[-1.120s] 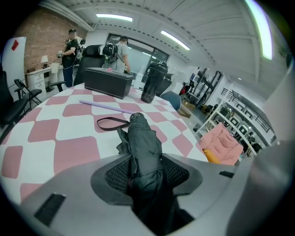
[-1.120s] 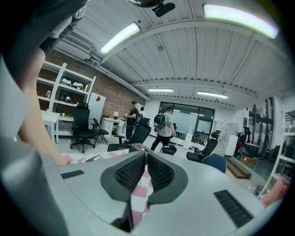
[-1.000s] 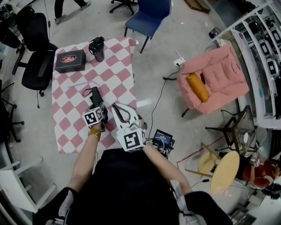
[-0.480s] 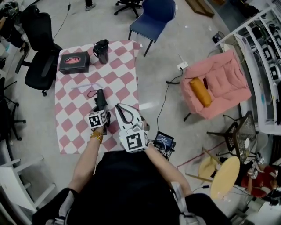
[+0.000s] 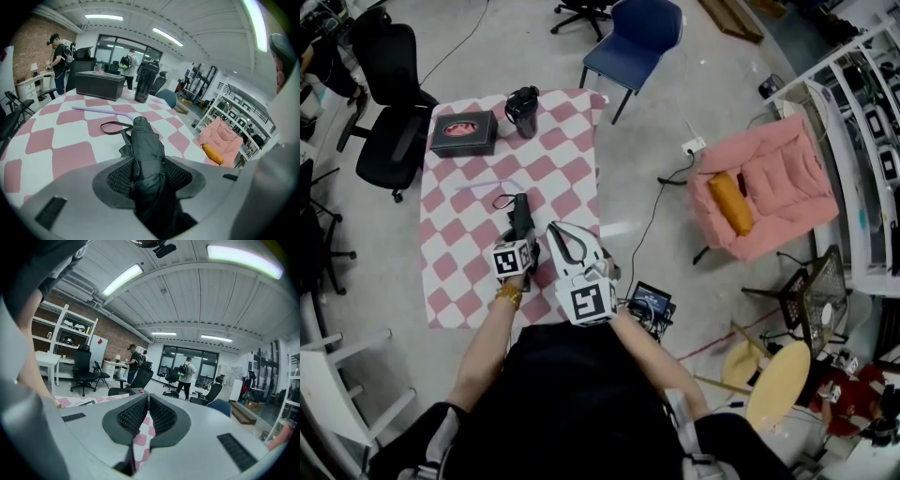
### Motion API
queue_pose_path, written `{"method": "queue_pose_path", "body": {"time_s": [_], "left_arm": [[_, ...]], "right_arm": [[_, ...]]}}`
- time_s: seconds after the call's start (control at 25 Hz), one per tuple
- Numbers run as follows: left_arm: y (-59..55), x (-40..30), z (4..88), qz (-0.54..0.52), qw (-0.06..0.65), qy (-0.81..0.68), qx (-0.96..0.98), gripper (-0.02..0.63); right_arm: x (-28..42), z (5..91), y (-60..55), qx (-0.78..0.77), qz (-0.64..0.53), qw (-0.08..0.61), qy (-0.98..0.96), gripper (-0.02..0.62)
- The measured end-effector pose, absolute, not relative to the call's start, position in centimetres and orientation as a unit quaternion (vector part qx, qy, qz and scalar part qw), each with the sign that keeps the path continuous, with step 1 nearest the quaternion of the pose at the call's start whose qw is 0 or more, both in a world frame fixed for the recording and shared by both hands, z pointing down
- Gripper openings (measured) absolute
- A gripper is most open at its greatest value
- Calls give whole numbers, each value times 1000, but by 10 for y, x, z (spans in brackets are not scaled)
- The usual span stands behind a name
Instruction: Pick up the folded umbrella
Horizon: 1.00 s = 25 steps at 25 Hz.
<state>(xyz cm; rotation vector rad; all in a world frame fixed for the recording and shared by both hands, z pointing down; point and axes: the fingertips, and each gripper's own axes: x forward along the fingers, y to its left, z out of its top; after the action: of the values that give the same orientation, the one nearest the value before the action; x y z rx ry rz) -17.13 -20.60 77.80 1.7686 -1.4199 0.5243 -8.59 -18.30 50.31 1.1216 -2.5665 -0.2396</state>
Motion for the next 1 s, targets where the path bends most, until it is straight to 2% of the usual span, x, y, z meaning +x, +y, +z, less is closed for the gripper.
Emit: {"method": "queue_pose_path", "body": {"time_s": [0.6, 1.0], "left_arm": [[-208, -167, 759, 182, 387, -559, 710, 201], [-211, -166, 729, 162, 356, -556, 733, 201]], "right_arm": [[-89, 503, -187, 387, -87, 164, -903, 18], [-91, 503, -186, 387, -86, 163, -904, 18]]}}
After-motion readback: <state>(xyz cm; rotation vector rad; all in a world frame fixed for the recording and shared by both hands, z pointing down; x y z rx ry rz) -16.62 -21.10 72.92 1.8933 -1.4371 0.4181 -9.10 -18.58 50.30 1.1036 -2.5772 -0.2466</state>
